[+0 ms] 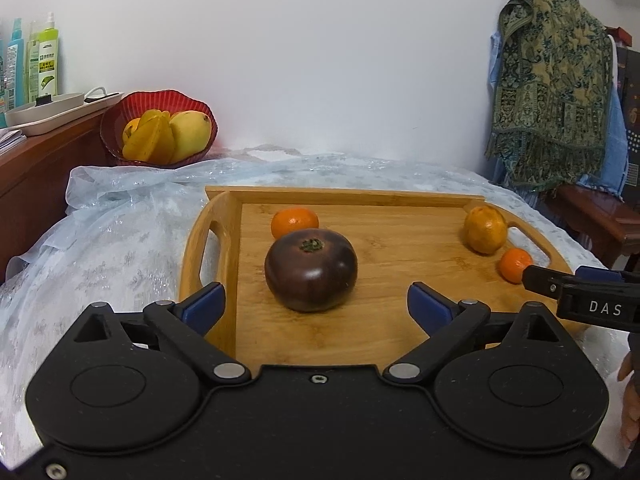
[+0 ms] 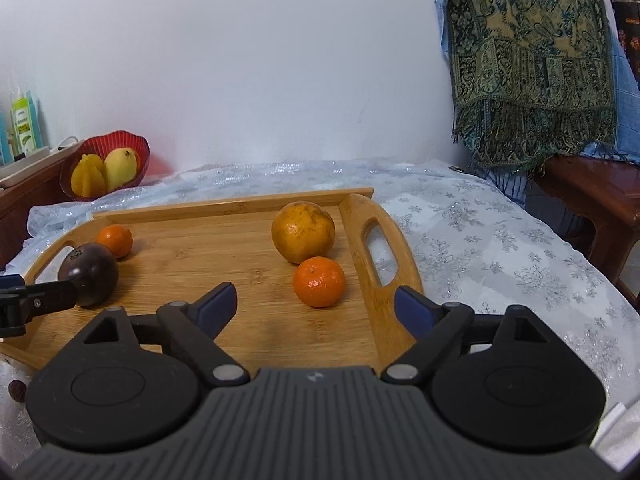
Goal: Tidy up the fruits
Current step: 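Open the left tool on the tray while the right tool releases the tangerine, then withdraw both open tools from the tray toward the red dates beside it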
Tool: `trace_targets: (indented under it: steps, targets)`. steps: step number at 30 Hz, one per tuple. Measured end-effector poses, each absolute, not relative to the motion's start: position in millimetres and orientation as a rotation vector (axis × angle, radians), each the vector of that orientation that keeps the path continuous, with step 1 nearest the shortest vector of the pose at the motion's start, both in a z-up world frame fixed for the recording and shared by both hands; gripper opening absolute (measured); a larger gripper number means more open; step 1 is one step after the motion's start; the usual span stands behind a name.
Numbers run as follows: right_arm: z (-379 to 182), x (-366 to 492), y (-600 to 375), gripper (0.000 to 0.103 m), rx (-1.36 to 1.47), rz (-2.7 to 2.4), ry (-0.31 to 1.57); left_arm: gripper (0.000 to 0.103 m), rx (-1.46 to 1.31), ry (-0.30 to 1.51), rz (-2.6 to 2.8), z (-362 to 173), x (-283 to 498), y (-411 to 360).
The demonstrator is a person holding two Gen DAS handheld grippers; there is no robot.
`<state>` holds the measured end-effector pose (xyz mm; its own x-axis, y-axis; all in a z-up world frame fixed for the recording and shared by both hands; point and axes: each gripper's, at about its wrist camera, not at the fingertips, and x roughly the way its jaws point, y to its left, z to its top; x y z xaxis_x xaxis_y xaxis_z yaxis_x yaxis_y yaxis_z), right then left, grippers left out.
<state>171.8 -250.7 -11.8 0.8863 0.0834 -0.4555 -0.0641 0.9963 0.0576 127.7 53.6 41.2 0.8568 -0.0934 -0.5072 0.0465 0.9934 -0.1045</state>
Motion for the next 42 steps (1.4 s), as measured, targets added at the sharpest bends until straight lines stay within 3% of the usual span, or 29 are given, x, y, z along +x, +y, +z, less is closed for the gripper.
trace_targets:
  steps: [12, 28, 32, 42]
  targets:
    - [-18.9, 127.7, -227.9, 0.102, -0.089, 0.116, 0.356, 0.1, -0.052, 0.486, -0.077, 42.4, 94.8, 46.1]
    - [-29.5, 107.5, -223.3, 0.098, -0.124, 0.099, 0.358, 0.1, -0.056, 0.494, -0.07, 29.9, 54.4, 53.0]
    - [-31.7, 104.6, -225.4, 0.094, -0.106, 0.106, 0.377, 0.092, -0.083, 0.517, -0.081, 26.0, 48.5, 57.1]
    - [-36.7, 99.1, -223.7, 0.07, -0.097, 0.123, 0.412, 0.067, -0.113, 0.56, -0.051, 16.2, 42.0, 62.6]
